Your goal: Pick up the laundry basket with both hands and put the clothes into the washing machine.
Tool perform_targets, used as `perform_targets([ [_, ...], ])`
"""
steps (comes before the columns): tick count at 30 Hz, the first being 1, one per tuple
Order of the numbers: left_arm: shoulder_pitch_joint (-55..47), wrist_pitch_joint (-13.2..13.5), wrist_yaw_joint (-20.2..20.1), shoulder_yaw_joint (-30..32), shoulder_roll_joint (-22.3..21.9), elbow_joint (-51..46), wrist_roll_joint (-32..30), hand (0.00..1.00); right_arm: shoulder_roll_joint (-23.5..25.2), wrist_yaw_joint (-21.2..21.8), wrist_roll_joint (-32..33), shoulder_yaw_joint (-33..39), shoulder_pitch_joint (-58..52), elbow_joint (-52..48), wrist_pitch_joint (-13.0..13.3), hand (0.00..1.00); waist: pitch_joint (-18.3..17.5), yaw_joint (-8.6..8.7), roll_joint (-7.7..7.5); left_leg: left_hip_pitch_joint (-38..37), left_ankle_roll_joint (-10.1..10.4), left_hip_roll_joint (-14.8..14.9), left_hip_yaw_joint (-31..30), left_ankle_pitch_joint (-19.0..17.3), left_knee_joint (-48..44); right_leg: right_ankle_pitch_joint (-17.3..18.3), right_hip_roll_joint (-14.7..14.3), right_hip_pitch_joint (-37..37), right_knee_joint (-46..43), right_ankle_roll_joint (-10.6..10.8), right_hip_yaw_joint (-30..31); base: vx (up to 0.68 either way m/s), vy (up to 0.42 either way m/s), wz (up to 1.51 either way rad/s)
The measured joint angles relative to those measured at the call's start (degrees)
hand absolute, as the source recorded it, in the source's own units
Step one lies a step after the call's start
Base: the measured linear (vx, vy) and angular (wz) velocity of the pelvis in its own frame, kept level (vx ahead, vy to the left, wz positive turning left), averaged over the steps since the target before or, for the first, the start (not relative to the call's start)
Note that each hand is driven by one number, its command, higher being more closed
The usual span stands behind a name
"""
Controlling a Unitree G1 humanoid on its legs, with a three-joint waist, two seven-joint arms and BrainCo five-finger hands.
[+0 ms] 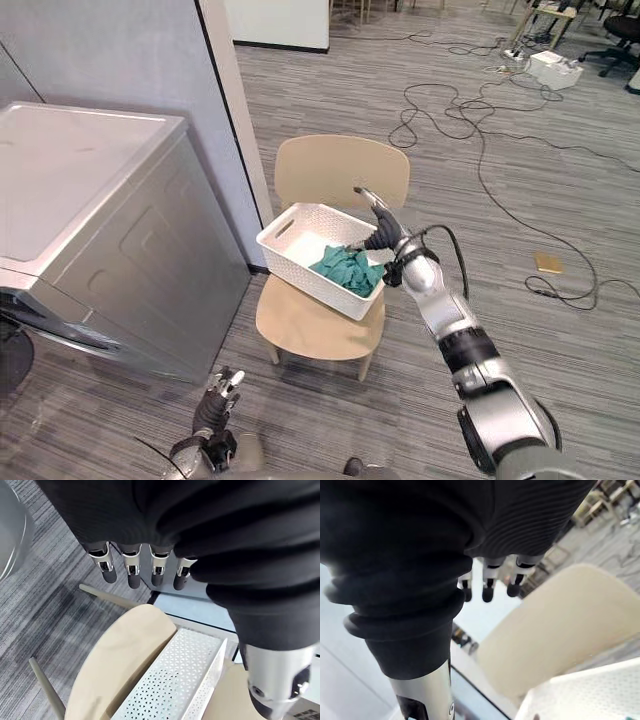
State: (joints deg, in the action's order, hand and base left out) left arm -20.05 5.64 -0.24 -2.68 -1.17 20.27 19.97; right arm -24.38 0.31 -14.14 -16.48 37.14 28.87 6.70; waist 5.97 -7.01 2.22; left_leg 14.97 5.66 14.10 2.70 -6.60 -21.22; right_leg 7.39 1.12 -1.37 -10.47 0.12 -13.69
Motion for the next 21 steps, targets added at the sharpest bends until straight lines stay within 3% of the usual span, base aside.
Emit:
perform_targets([
  [1,-0.07,0.08,-0.53,-0.20,-0.20,-0.24,0.32,0.00,-0.40,0.11,-0.09,-0.47,2.27,2.48,-0.10,0.00,0.00,-0.58,1.68,-0.01,-0.28,-0.46,-0.26,4.83,4.28,0.03,-1.02,0.03,0.31,0.50,-0.09,0.08,0.186,-0.06],
  [2,0.28,0.12,-0.82,-0.17,0.30,-0.39,0.35,0.00,0.09,0.01,-0.12,-0.29,3.17,3.81,-0.09,0.00,0.25,-0.97,1.66,0.11,0.77,-0.89,-0.63,4.53,4.17,0.36,-0.58,-0.02,0.11,1.02,-0.11,0.07,0.167,0.04],
  [3,0.40,0.14,-1.01,-0.18,1.42,-1.37,0.35,0.00,0.43,0.06,-1.38,-1.20,5.49,7.03,-0.44,0.00,1.47,-1.47,-0.22,0.09,0.39,-2.35,-1.26,4.83,4.91,0.88,0.80,-0.63,-0.67,1.97,-0.25,0.05,0.122,0.17],
  [5,1.15,0.12,-1.13,-0.84,3.23,-2.99,0.35,0.00,0.55,0.17,-4.59,-1.61,10.34,13.28,-0.65,0.00,4.61,-2.07,-2.00,0.96,0.14,-3.83,-1.74,4.74,4.15,1.55,2.39,-1.05,-1.97,3.01,-1.02,0.02,0.149,0.44],
  [7,2.95,-0.27,-2.30,-2.22,5.07,-4.20,0.37,0.00,0.18,-0.05,-8.15,-1.32,17.26,21.20,-1.12,0.00,7.71,-3.40,-1.87,4.14,-0.41,-4.89,-3.62,4.40,1.43,1.46,3.12,-2.40,-1.97,3.40,-3.00,-0.07,0.150,0.40],
  [8,3.56,-0.22,-2.64,-2.36,6.11,-6.53,0.54,0.00,0.29,-0.09,-9.28,-1.30,21.35,24.88,-1.58,0.00,9.79,-4.90,-1.75,5.32,-0.41,-4.88,-3.74,4.40,0.89,1.29,3.11,-3.45,-2.10,3.66,-2.90,-0.09,0.076,0.04],
  [10,3.86,-0.01,-2.80,-2.68,7.40,-10.36,1.48,0.00,0.28,-0.15,-10.77,-0.47,24.47,26.75,-2.31,0.00,12.24,-6.71,-1.73,7.92,-0.42,-4.60,-4.02,4.40,0.03,1.25,3.08,-5.95,-2.98,3.72,-3.52,-0.07,0.037,-0.01],
  [13,3.92,0.08,-2.79,-3.16,7.44,-12.29,1.95,0.00,0.26,-0.15,-11.24,0.00,24.85,26.74,-2.97,0.00,15.06,-7.31,-1.63,9.67,-0.57,-4.20,-3.87,4.30,-0.90,1.39,3.15,-7.78,-4.01,3.89,-3.91,-0.05,0.012,-0.09],
  [16,4.44,0.21,-2.73,-4.23,7.06,-14.00,1.96,0.00,-1.31,-0.16,-11.25,0.05,26.86,28.30,-3.73,0.00,16.85,-7.58,-1.70,13.31,-0.57,-3.06,-3.29,4.32,-1.88,1.94,4.76,-11.88,-6.24,4.50,-8.11,-0.04,0.011,-0.25],
  [21,9.15,0.41,-2.18,-4.52,4.85,-14.26,2.18,0.00,-11.21,-0.17,-14.49,-0.04,31.83,33.32,-5.98,0.00,20.56,-7.68,-1.42,18.27,-0.70,-2.23,-3.68,6.58,0.07,0.42,4.51,-17.29,-7.28,3.08,-10.07,0.00,-0.031,-0.07],
])
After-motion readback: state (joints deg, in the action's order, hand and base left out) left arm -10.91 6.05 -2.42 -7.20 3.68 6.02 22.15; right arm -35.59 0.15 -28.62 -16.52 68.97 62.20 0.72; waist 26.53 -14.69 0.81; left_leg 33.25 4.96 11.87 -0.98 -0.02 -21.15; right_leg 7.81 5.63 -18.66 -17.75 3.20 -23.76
